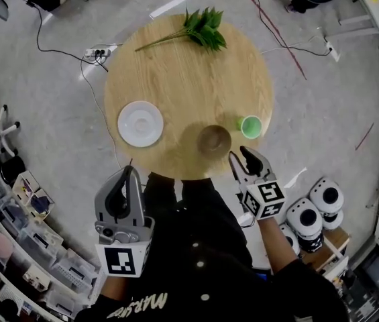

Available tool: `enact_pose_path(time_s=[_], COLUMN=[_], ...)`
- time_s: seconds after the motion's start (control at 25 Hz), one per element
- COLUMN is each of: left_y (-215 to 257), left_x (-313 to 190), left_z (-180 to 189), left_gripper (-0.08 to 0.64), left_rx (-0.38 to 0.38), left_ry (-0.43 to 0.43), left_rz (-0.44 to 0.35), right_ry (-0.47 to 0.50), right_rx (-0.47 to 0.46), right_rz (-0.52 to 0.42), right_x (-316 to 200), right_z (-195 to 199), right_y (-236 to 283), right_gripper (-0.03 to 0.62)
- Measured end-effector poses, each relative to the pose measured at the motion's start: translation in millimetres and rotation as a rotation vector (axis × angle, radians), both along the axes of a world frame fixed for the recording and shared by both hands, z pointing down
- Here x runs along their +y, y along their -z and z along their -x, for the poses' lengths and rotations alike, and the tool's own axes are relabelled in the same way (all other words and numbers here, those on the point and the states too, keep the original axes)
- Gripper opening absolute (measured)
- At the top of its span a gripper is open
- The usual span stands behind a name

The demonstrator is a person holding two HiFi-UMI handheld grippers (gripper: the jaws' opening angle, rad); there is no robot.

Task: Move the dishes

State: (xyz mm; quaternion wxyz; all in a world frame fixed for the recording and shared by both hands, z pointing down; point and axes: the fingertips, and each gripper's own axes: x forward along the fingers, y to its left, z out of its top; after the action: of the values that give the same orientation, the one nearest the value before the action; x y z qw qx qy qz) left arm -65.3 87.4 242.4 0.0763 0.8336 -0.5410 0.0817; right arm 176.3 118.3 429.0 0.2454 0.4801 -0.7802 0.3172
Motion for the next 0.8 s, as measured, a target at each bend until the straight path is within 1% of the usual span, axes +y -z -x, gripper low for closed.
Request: enact_pose_path(time_s=[0.08,0.12,0.16,0.2,0.24,0.32,0.52,0.64,0.8], left_y=[5.4,7.0,8.2,9.1,9.8,10.3,0.2,-5.4,-15.7], left_x=[0.5,1.1,2.2,3.7,5.6,9.5,16.0,19.5,26.3], left_z=[9.4,14.2,18.6,22.5,26.3,35.6,64.0,79.6,98.6], left_gripper=[0.011,0.011,0.011,0.011,0.011,0.011,0.011,0.011,0.011], left_rx=[0.005,0.008,0.011,0.013,0.015,0.015,0.016,0.017,0.02], left_ry=[0.02,0.031,0.042,0.053,0.064,0.086,0.16,0.199,0.238], left_rz=[-0.01,-0.013,-0.015,-0.017,-0.02,-0.025,-0.008,0.003,0.026], right_ry=[0.079,0.114,0.144,0.174,0.207,0.281,0.442,0.505,0.553], right_rx=[-0.008,-0.01,-0.016,-0.028,-0.044,-0.067,-0.076,-0.022,0.072], right_rz=[-0.09,-0.119,-0.137,-0.142,-0.135,-0.101,0.022,0.094,0.168], right_x=[-16.6,-26.3,-36.3,-46.1,-55.5,-73.1,-108.8,-118.4,-121.5], right_z=[29.3,45.4,61.7,78.0,94.2,126.1,190.1,214.3,234.2], right_y=[26.6,33.6,37.2,38.2,37.3,31.4,-5.9,-36.8,-74.5], right_gripper=[0.118,0.105,0.065,0.051,0.054,0.131,0.138,0.156,0.172])
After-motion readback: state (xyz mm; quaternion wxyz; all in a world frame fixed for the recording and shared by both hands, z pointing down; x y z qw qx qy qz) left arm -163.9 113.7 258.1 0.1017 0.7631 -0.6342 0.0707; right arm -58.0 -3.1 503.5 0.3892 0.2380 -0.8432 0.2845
